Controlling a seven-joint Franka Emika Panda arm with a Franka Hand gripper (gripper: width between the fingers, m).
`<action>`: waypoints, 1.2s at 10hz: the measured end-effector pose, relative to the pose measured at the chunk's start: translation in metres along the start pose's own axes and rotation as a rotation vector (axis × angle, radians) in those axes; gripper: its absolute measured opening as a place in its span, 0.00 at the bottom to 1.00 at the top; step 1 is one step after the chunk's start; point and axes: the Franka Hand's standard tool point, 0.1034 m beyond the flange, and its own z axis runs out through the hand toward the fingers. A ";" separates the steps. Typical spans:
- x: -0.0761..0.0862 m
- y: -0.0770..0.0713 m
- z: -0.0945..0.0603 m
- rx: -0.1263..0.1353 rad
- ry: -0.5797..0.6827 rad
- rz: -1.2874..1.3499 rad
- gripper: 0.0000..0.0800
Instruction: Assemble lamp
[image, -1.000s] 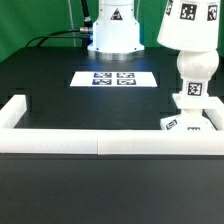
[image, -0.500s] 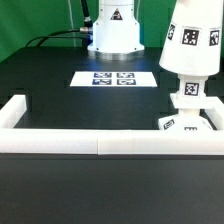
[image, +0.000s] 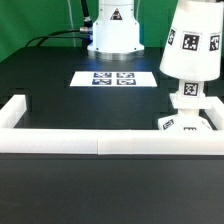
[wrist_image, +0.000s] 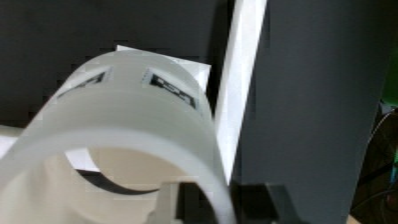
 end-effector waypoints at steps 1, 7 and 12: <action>0.004 0.001 0.004 0.001 -0.002 -0.002 0.06; 0.000 0.004 0.032 -0.004 -0.009 0.012 0.06; -0.006 0.004 0.027 -0.004 -0.008 0.019 0.82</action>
Offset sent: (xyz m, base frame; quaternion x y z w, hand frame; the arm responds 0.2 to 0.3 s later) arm 0.0039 0.0038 -0.0177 0.0097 0.0195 -0.0067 0.9997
